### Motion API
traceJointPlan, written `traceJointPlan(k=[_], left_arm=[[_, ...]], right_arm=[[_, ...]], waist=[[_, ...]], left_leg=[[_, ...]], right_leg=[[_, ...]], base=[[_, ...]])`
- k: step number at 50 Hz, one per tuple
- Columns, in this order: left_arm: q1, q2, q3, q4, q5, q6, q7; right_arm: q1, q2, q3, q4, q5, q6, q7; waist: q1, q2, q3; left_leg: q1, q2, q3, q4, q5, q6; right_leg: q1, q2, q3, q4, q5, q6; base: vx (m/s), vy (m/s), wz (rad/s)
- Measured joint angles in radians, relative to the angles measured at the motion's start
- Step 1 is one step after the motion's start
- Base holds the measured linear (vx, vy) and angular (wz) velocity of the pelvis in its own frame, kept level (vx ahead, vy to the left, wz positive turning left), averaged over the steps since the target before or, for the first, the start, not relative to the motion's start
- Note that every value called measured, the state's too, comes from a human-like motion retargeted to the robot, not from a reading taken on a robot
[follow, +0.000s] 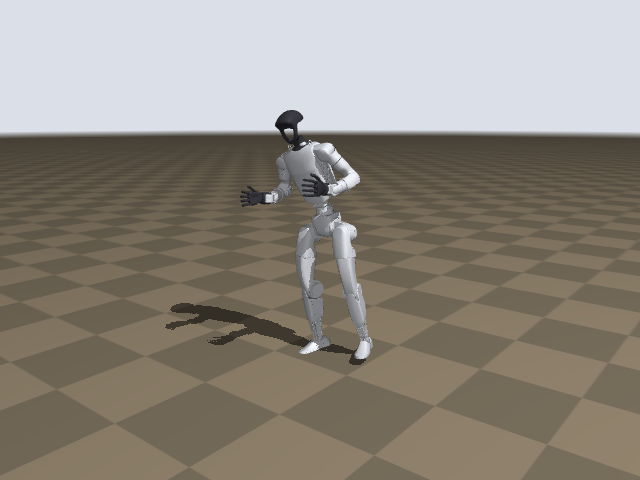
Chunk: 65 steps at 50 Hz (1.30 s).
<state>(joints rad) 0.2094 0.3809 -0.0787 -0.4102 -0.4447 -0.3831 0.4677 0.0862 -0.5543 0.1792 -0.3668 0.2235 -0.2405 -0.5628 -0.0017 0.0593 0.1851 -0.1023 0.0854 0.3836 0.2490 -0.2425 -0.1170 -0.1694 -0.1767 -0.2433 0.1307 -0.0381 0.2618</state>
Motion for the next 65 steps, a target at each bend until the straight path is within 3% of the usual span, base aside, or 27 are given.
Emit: traceJointPlan(k=[2,4,10,17,21,25,30,33,36,41,45,47,55,65], left_arm=[[-0.014,0.002,0.001,0.012,0.014,0.0,-0.006],[-0.016,-0.002,-0.005,0.008,0.0,-0.005,0.006],[-0.015,-0.005,-0.009,0.003,-0.002,-0.009,0.011],[-0.012,0.049,0.009,-0.015,0.0,-0.017,-0.013],[0.003,0.154,0.053,-0.044,0.011,-0.021,-0.032],[0.004,0.3,0.124,-0.072,0.023,-0.01,-0.044],[0.06,0.504,0.253,-0.108,0.092,0.002,-0.099],[0.1,0.616,0.333,-0.124,0.129,0.003,-0.139],[0.134,0.716,0.413,-0.132,0.141,0.004,-0.171],[0.177,0.867,0.544,-0.113,0.169,0.017,-0.203],[0.224,0.979,0.652,-0.069,0.233,0.027,-0.232],[0.254,1.021,0.703,-0.046,0.262,0.031,-0.252],[0.323,1.09,0.822,0.001,0.247,0.028,-0.313],[0.249,1.09,0.804,0.007,0.146,0.016,-0.353]], right_arm=[[-0.011,-0.028,-0.012,0.028,-0.123,0.036,0.031],[-0.005,0.002,0.001,0.01,-0.007,0.002,-0.007],[-0.012,0.009,0.005,0.014,-0.025,0.004,-0.015],[0.002,-0.026,-0.016,0.003,-0.039,-0.004,0.009],[0.041,-0.096,-0.06,-0.014,-0.036,-0.007,0.035],[0.06,-0.215,-0.116,-0.027,-0.049,0.015,0.076],[0.107,-0.411,-0.217,-0.08,-0.105,0.027,0.202],[0.137,-0.518,-0.294,-0.118,-0.108,0.02,0.273],[0.172,-0.607,-0.385,-0.14,-0.082,0.018,0.313],[0.253,-0.747,-0.573,-0.125,-0.098,0.049,0.358],[0.35,-0.847,-0.746,-0.087,-0.177,0.085,0.421],[0.409,-0.881,-0.834,-0.07,-0.213,0.094,0.456],[0.565,-0.919,-1.09,-0.038,-0.244,0.097,0.51],[0.589,-0.876,-1.171,-0.073,-0.175,0.084,0.525]], waist=[[0.007,0.001,0.01],[0.016,0.002,0.016],[0.04,-0.005,0.03],[0.064,-0.013,0.024],[0.078,-0.013,-0.001],[0.093,-0.011,-0.032],[0.09,-0.003,-0.058],[0.086,-0.01,-0.072],[0.077,-0.02,-0.082],[0.051,-0.05,-0.094],[0.044,-0.103,-0.098],[0.052,-0.117,-0.104],[0.101,-0.121,-0.144],[0.1,-0.113,-0.162]], left_leg=[[-0.001,-0.015,-0.029,-0.065,0.028,-0.004],[-0.009,-0.023,-0.055,-0.107,0.05,-0.008],[-0.039,-0.031,-0.08,-0.192,0.135,-0.022],[-0.066,-0.011,-0.002,-0.283,0.189,-0.053],[-0.07,0.017,0.082,-0.303,0.181,-0.082],[-0.046,0.034,0.115,-0.336,0.24,-0.074],[0.021,0.052,0.103,-0.336,0.249,-0.041],[0.055,0.046,0.094,-0.335,0.228,-0.039],[0.078,0.039,0.082,-0.32,0.204,-0.052],[0.088,0.013,0.039,-0.269,0.158,-0.067],[0.106,-0.039,0.011,-0.262,0.132,-0.069],[0.113,-0.048,0.006,-0.266,0.125,-0.072],[0.117,-0.015,0.003,-0.261,0.11,-0.082],[0.097,0.003,-0.029,-0.251,0.105,-0.095]], right_leg=[[0.007,0.005,0.019,0.017,-0.01,0.0],[0.018,0.012,0.039,0.027,-0.016,0.0],[0.049,0.016,0.091,0.065,-0.033,0.0],[0.093,0.014,0.126,0.112,-0.056,-0.004],[0.132,0.024,0.134,0.126,-0.075,-0.015],[0.152,0.038,0.153,0.148,-0.073,-0.044],[0.086,0.049,0.178,0.384,0.028,-0.1],[-0.003,0.024,0.164,0.576,0.091,-0.1],[-0.054,-0.017,0.114,0.649,0.06,-0.105],[-0.027,-0.025,0.059,0.379,-0.051,-0.067],[0.028,-0.022,0.085,0.084,-0.004,0.0],[0.044,-0.02,0.095,0.024,0.02,0.0],[0.083,0.016,0.066,-0.028,0.025,0.0],[0.106,0.034,0.023,-0.064,0.003,0.0]], base=[[0.24,-0.03,-0.59],[0.24,0.0,-0.63],[0.24,0.06,-0.58],[0.27,0.13,-0.36],[0.32,0.17,-0.17],[0.33,0.22,-0.12],[0.32,0.25,0.0],[0.28,0.21,0.12],[0.25,0.16,0.28],[0.21,0.07,0.54],[0.17,-0.03,0.47],[0.14,-0.06,0.2],[0.09,-0.11,-0.01],[0.04,-0.06,0.16]])
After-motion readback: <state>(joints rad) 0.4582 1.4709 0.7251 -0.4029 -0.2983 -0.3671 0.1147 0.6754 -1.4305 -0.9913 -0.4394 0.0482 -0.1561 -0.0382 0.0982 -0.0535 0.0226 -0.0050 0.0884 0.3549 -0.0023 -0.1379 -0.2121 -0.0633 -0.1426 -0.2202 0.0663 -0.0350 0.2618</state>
